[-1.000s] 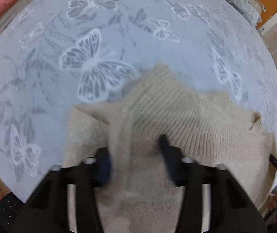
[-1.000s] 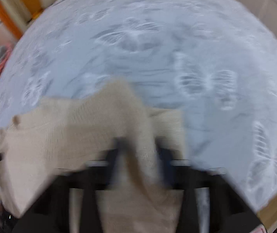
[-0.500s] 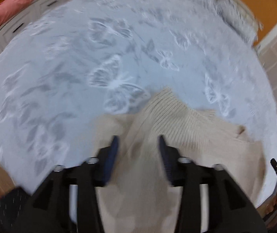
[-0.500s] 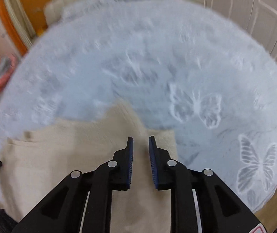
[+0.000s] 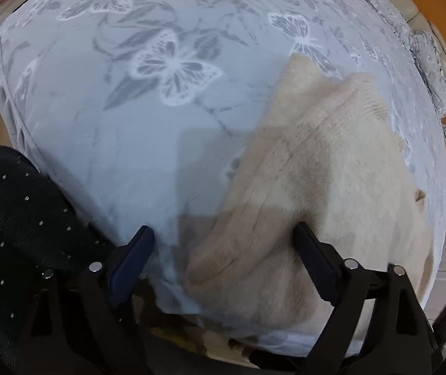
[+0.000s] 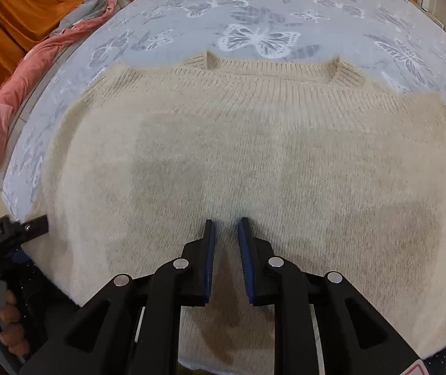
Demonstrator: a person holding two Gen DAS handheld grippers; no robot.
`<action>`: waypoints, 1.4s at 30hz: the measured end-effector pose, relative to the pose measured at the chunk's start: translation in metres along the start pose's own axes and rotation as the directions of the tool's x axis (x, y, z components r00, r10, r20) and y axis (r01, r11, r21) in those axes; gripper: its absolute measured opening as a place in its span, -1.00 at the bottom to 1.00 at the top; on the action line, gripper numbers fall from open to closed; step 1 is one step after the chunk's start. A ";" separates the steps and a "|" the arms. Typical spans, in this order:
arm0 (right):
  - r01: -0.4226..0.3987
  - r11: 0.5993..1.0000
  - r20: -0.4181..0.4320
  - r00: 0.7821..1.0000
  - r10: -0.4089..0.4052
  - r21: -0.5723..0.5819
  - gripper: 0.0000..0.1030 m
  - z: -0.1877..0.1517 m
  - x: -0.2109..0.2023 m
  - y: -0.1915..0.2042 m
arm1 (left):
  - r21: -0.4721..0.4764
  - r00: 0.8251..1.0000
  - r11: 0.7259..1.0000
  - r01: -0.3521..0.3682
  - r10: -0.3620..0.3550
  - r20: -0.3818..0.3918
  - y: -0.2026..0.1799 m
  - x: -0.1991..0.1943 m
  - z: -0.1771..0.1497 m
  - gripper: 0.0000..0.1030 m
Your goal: Fold small clothes
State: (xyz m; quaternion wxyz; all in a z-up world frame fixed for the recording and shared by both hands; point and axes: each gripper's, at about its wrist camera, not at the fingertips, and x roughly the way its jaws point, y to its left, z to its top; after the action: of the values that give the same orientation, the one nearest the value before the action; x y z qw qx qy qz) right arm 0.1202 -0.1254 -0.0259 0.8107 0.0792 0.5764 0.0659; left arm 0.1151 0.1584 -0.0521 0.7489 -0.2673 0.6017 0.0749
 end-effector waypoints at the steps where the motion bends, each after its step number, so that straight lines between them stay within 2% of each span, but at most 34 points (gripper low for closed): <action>1: -0.010 1.000 -0.007 1.000 0.010 0.016 -0.65 0.000 -0.004 -0.001 | 0.016 0.999 0.999 0.044 -0.044 0.006 -0.005 -0.004 0.001 -0.20; 2: -0.026 0.999 -0.011 1.000 0.026 0.031 -0.65 0.000 -0.010 -0.004 | 0.046 0.996 0.995 0.084 -0.084 -0.002 -0.012 -0.012 -0.002 -0.47; 3: -0.041 0.998 -0.007 0.999 0.041 0.045 -0.64 -0.001 -0.016 -0.008 | 0.068 0.996 0.994 0.088 -0.089 0.009 -0.019 -0.021 -0.003 -0.61; 4: -0.053 0.997 0.003 0.999 0.053 0.064 -0.64 -0.002 -0.021 -0.014 | 0.107 0.993 0.989 0.105 -0.110 0.041 -0.031 -0.036 -0.004 -0.64; 5: -0.059 0.995 0.013 0.998 0.059 0.077 -0.64 -0.003 -0.027 -0.013 | 0.165 0.984 0.975 0.148 -0.162 0.074 -0.049 -0.058 -0.007 -0.65; 7: -0.076 0.991 0.053 0.996 0.071 0.111 -0.63 -0.008 -0.041 -0.026 | 0.254 0.969 0.949 0.189 -0.221 0.106 -0.080 -0.086 -0.015 -0.68; 8: -0.088 0.987 0.073 0.994 0.079 0.131 -0.63 -0.013 -0.051 -0.034 | 0.316 0.957 0.924 0.218 -0.265 0.114 -0.104 -0.105 -0.023 -0.69; 10: -0.096 0.979 0.116 0.990 0.076 0.181 -0.62 -0.022 -0.071 -0.054 | 0.450 0.931 0.853 0.265 -0.347 0.110 -0.156 -0.133 -0.048 -0.69; 13: -0.108 0.951 0.183 0.981 0.055 0.289 -0.59 -0.041 -0.106 -0.096 | 0.576 0.909 0.749 0.327 -0.416 0.025 -0.221 -0.134 -0.087 -0.69; 14: -0.113 0.941 0.197 0.979 0.051 0.318 -0.57 -0.045 -0.115 -0.108 | 0.619 0.906 0.703 0.349 -0.422 -0.032 -0.248 -0.122 -0.109 -0.68; 15: -0.115 0.930 0.212 0.976 0.041 0.348 -0.52 -0.051 -0.124 -0.122 | 0.648 0.909 0.672 0.357 -0.410 -0.075 -0.264 -0.109 -0.126 -0.63; 16: -0.106 0.922 0.223 0.975 0.022 0.373 -0.47 -0.056 -0.133 -0.135 | 0.670 0.915 0.650 0.359 -0.387 -0.115 -0.277 -0.094 -0.139 -0.47; 17: -0.085 0.912 0.231 0.973 -0.011 0.401 -0.44 -0.064 -0.142 -0.152 | 0.691 0.925 0.629 0.356 -0.340 -0.167 -0.290 -0.072 -0.158 -0.42; 19: -0.052 0.896 0.227 0.972 -0.056 0.442 -0.37 -0.075 -0.153 -0.175 | 0.711 0.949 0.630 0.310 -0.249 -0.193 -0.297 -0.046 -0.184 -0.44; 20: -0.030 0.881 0.213 0.974 -0.081 0.472 -0.37 -0.084 -0.160 -0.190 | 0.716 0.955 0.634 0.294 -0.226 -0.192 -0.293 -0.042 -0.194 -0.37; 21: -0.029 0.876 0.212 0.974 -0.084 0.481 -0.35 -0.087 -0.164 -0.196 | 0.713 0.953 0.635 0.299 -0.234 -0.191 -0.286 -0.044 -0.201 -0.10; 22: -0.032 0.873 0.218 0.972 -0.086 0.487 -0.23 -0.091 -0.170 -0.203 | 0.713 0.953 0.636 0.294 -0.250 -0.170 -0.275 -0.051 -0.205 0.24; 23: -0.031 0.873 0.229 0.969 -0.093 0.486 -0.13 -0.095 -0.178 -0.206 | 0.717 0.958 0.641 0.275 -0.251 -0.143 -0.267 -0.057 -0.205 0.35; 24: -0.036 0.876 0.240 0.966 -0.092 0.480 0.09 -0.096 -0.182 -0.207 | 0.723 0.962 0.644 0.250 -0.249 -0.111 -0.255 -0.064 -0.203 0.43; 25: -0.049 0.880 0.253 0.964 -0.082 0.473 0.21 -0.095 -0.184 -0.207 | 0.732 0.967 0.644 0.223 -0.239 -0.084 -0.246 -0.068 -0.200 0.46; 28: -0.142 0.877 0.266 0.964 0.017 0.459 0.26 -0.086 -0.171 -0.200 | 0.737 0.988 0.668 0.098 -0.151 0.006 -0.211 -0.068 -0.187 0.49; 32: -0.279 0.842 0.207 0.957 0.203 0.462 0.28 -0.061 -0.121 -0.171 | 0.721 0.998 0.693 0.013 -0.057 0.036 -0.182 -0.058 -0.174 0.49; 36: -0.304 0.830 0.116 0.952 0.284 0.468 0.30 -0.039 -0.079 -0.140 | 0.738 0.993 0.666 -0.109 0.033 0.117 -0.171 -0.039 -0.171 0.49; 37: -0.297 0.837 0.097 0.954 0.285 0.460 0.15 -0.035 -0.074 -0.134 | 0.739 0.992 0.663 -0.118 0.052 0.112 -0.169 -0.032 -0.170 0.49; 38: -0.277 0.855 0.073 0.959 0.273 0.438 -0.17 -0.029 -0.070 -0.126 | 0.737 0.993 0.666 -0.116 0.055 0.106 -0.170 -0.029 -0.168 0.49; 39: -0.267 0.875 0.077 0.963 0.259 0.403 -0.73 -0.024 -0.075 -0.120 | 0.729 0.993 0.675 -0.113 0.056 0.103 -0.171 -0.027 -0.166 0.48; 40: -0.272 0.890 0.099 0.962 0.253 0.366 -0.75 -0.018 -0.085 -0.116 | 0.723 0.995 0.683 -0.099 0.043 0.095 -0.171 -0.029 -0.165 0.48; 41: -0.308 0.890 0.186 0.948 0.258 0.336 -0.77 -0.015 -0.111 -0.115 | 0.716 0.996 0.694 -0.078 0.020 0.089 -0.173 -0.034 -0.163 0.48; 42: -0.345 0.889 0.277 0.924 0.265 0.301 -0.94 -0.013 -0.142 -0.117 | 0.714 0.996 0.697 -0.070 0.005 0.093 -0.175 -0.037 -0.164 0.48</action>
State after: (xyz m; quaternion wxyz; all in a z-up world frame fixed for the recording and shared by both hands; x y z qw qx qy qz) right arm 0.0635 -0.2670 0.0778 0.8243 0.3169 0.4620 0.0817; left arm 0.0397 -0.0627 0.0156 0.8168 0.0606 0.5567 -0.1385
